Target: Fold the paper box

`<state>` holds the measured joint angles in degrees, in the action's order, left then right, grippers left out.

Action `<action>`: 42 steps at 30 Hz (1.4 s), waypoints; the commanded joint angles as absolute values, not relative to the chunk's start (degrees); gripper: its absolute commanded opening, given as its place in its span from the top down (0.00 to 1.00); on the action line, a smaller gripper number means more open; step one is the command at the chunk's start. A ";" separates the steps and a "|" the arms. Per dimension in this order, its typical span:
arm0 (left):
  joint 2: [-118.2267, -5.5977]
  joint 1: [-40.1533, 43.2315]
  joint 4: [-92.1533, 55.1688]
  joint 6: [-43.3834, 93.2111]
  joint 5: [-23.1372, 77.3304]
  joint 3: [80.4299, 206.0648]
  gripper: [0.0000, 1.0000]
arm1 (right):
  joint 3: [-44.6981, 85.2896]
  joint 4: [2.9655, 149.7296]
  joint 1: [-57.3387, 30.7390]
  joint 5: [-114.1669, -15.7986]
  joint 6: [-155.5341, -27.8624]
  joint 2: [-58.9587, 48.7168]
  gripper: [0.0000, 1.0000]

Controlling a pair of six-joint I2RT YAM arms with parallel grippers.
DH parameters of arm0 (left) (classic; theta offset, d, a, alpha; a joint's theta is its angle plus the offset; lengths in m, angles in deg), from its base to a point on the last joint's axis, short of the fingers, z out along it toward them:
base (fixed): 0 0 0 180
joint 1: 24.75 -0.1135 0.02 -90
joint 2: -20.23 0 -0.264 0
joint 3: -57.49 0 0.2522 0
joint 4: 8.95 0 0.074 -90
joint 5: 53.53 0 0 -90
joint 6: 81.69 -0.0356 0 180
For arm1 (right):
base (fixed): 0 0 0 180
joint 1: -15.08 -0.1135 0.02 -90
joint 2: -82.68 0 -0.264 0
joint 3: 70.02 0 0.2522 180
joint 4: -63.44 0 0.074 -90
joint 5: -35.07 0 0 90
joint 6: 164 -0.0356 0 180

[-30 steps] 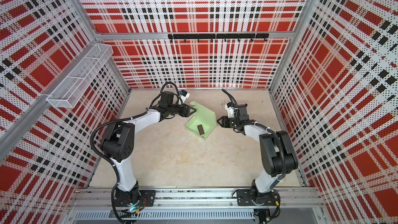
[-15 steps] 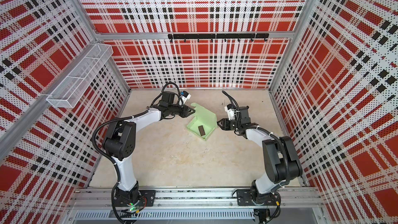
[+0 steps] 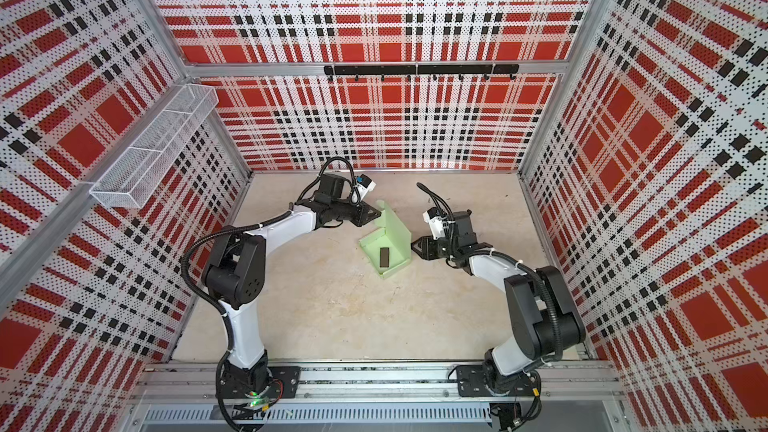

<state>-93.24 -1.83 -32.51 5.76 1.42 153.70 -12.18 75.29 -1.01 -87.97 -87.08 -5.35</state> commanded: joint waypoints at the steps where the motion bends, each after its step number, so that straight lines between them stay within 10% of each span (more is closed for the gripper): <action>1: -94.16 -1.28 -33.60 4.79 2.03 155.14 0.84 | -13.60 72.19 -1.24 -88.36 -85.10 -2.81 0.61; 42: -91.74 0.82 -32.91 4.87 1.79 151.23 0.92 | -28.43 36.47 -7.65 -88.29 -79.59 -5.66 0.53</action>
<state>-93.02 -0.17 -31.62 5.00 2.25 152.74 -29.58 41.32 -7.35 -89.23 -81.68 -5.26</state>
